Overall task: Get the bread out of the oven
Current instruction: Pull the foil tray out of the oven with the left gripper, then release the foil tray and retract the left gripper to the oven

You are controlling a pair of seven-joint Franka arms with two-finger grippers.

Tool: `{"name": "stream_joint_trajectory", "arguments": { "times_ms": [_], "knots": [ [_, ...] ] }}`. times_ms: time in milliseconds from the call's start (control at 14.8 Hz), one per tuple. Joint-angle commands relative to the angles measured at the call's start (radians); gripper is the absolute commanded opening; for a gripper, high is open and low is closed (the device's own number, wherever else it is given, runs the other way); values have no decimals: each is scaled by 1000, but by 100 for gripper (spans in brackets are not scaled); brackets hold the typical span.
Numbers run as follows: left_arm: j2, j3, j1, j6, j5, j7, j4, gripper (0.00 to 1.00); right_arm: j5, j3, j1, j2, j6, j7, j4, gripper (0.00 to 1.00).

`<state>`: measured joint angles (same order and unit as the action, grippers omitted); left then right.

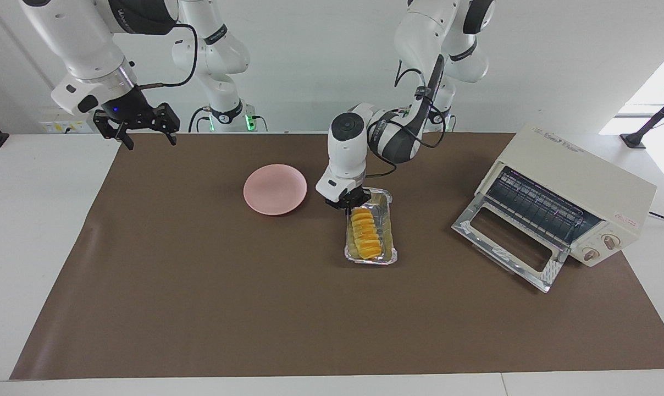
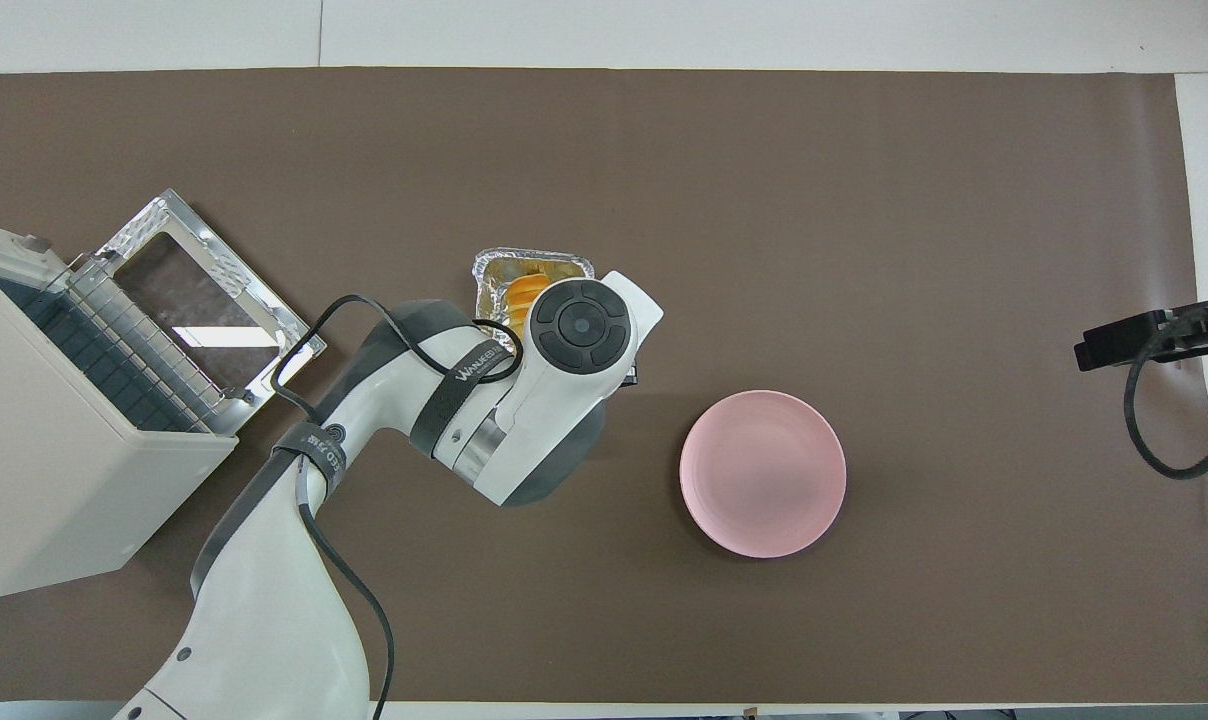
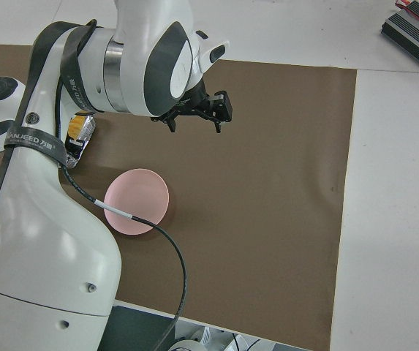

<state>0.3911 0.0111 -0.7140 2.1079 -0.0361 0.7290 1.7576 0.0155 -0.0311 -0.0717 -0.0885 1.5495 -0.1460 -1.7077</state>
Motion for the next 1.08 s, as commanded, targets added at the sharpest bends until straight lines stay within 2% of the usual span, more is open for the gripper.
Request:
{"name": "stream_joint_trajectory", "arguments": {
  "times_ms": [0,337,472,540,742,877,1012],
  "knots": [
    [-47,-25,7,-20,19,1,-3,100,11,-4,-2,-13,-8,9,-10,100],
    [-228,-29,209,-149,19,-14,-6,100,11,-4,-2,-13,-3,17,-10,100],
    [-297,-28,334,-224,18,-46,-4,100,14,-12,0,-13,-2,20,-10,100],
    [-332,-28,403,-274,18,-131,-4,100,14,-21,4,-13,-2,20,-10,100],
    [-408,-28,603,-411,28,-451,-6,100,24,-29,99,-19,4,196,-23,100],
    [-435,-29,662,-474,53,-488,-3,100,24,-29,182,-14,23,320,-30,100],
    [-462,-29,680,-531,53,-488,3,100,24,-29,269,-13,145,443,-96,100]
  ]
}}
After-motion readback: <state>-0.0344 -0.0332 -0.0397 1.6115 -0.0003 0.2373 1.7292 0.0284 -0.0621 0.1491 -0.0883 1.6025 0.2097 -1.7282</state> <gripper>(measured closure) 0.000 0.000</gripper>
